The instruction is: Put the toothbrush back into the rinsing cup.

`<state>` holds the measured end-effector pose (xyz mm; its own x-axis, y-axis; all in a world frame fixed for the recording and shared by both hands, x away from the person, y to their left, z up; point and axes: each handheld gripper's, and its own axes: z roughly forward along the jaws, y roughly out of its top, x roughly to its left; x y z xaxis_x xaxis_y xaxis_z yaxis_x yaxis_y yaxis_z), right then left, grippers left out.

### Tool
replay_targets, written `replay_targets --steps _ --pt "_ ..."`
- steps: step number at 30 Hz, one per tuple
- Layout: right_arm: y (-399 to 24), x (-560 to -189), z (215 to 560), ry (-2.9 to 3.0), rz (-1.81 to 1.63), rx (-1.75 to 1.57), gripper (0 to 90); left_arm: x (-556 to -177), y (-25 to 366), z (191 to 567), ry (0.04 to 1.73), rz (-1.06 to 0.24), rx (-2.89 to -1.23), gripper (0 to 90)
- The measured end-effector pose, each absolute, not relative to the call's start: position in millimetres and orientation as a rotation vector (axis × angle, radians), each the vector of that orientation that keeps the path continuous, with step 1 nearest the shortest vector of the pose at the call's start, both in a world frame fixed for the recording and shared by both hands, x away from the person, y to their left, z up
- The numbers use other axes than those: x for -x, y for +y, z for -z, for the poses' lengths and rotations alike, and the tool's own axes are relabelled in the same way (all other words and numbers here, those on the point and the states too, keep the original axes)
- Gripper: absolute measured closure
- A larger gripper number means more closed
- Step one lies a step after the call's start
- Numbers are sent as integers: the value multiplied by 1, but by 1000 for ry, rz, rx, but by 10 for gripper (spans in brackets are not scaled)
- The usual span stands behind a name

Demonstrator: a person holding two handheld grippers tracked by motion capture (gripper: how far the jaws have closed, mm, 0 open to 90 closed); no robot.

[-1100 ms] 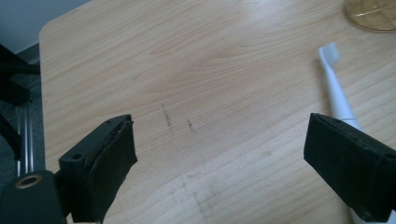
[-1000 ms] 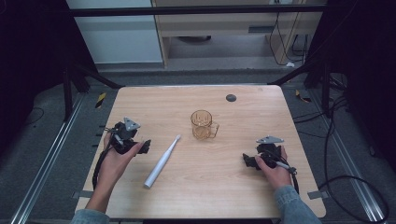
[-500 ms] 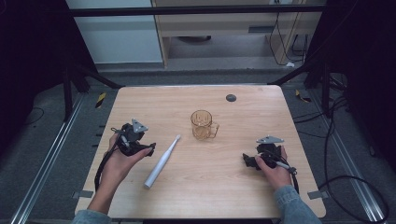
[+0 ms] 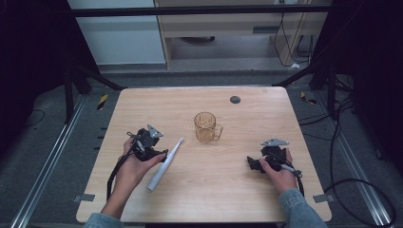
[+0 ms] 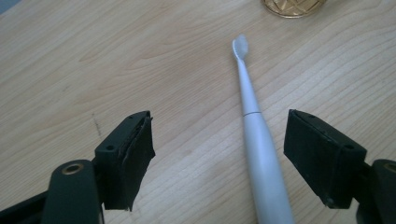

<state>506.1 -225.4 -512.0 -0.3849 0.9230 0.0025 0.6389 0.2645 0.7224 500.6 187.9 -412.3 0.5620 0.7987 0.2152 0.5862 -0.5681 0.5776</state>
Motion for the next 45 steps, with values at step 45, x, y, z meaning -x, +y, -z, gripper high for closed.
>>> replay_targets --steps 45 --pt "-225 -506 512 2119 -907 -1414 8 -525 163 469 1242 -450 -2437 426"
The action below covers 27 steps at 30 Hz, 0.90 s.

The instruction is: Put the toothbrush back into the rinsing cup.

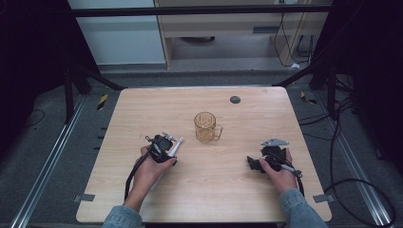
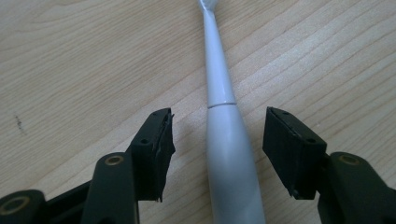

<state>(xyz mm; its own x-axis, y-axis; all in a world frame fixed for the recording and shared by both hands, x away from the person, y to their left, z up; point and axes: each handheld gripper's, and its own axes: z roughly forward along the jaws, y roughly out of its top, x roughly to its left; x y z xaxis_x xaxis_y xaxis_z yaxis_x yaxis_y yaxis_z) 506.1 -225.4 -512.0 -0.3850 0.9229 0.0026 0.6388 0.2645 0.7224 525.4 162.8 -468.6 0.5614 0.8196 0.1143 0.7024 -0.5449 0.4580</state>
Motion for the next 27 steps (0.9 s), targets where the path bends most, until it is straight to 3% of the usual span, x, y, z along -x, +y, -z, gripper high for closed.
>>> replay_targets --steps 27 --pt "-225 -506 512 2119 -907 -1414 8 -525 169 472 1279 -390 -2439 486"
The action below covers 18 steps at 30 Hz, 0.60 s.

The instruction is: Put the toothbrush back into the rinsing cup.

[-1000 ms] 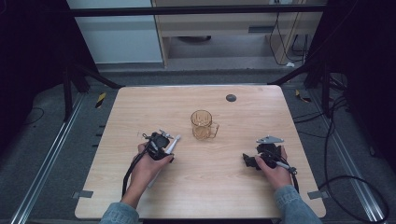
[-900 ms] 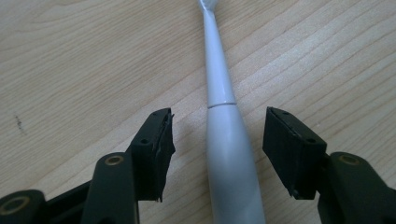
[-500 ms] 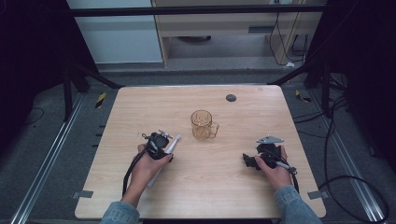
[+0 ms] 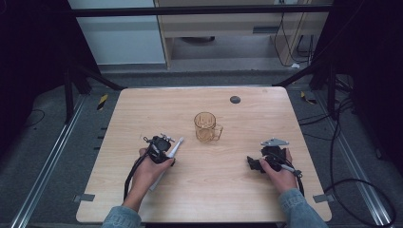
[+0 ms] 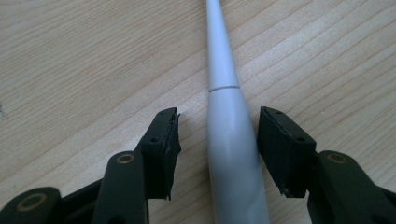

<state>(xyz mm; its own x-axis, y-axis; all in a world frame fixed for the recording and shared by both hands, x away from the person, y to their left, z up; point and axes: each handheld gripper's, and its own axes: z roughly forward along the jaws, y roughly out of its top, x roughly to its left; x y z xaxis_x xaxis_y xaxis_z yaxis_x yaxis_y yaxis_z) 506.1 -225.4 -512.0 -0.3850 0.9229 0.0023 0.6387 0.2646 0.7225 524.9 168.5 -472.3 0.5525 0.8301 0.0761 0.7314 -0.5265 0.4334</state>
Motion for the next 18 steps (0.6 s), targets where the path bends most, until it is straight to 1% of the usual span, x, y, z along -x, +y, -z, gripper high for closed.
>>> replay_targets --steps 8,10,12,15,18 --pt "-225 -506 512 2120 -908 -1412 8 -526 170 472 1279 -358 -2434 534" --pt "-225 -506 512 2120 -908 -1413 8 -526 170 472 1277 -349 -2436 573" --pt "-225 -506 512 2119 -907 -1414 8 -526 169 472 1270 -339 -2442 585" --pt "-225 -506 512 2119 -907 -1414 8 -527 168 471 1267 -333 -2442 635" --pt "-225 -506 512 2119 -907 -1414 8 -528 168 471 1263 -319 -2446 653"
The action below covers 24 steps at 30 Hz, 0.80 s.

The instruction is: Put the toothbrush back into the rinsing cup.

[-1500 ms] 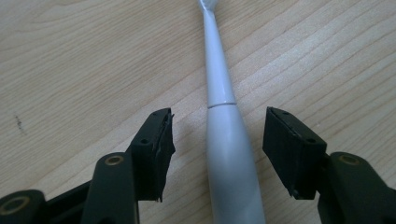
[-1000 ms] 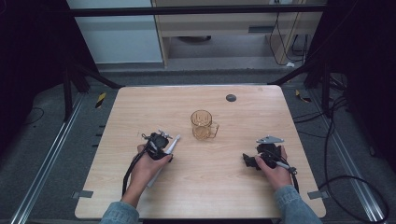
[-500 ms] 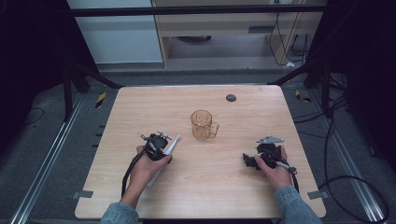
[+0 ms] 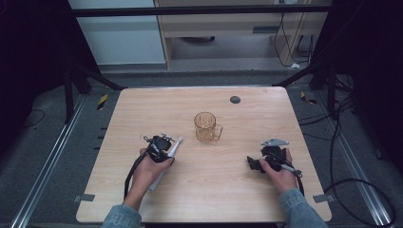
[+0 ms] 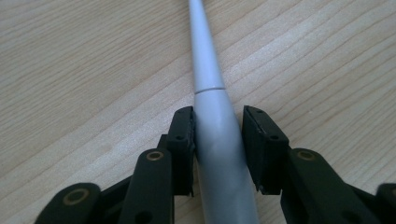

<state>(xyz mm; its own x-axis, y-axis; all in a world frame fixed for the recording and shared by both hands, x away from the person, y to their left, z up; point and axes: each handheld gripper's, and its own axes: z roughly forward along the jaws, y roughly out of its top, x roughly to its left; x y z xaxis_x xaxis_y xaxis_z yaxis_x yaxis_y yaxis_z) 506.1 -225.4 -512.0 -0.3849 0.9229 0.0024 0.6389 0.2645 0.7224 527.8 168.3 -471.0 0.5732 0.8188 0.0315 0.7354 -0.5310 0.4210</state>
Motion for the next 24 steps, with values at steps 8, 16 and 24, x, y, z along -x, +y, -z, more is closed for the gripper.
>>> replay_targets --steps 8,16,24 --pt "-226 -506 512 2121 -909 -1412 8 -527 172 468 1269 -330 -2432 671" --pt "-226 -506 512 2122 -909 -1408 8 -526 182 446 1251 -395 -2379 674" --pt "-226 -506 512 2122 -910 -1409 8 -527 189 433 1244 -442 -2362 675"
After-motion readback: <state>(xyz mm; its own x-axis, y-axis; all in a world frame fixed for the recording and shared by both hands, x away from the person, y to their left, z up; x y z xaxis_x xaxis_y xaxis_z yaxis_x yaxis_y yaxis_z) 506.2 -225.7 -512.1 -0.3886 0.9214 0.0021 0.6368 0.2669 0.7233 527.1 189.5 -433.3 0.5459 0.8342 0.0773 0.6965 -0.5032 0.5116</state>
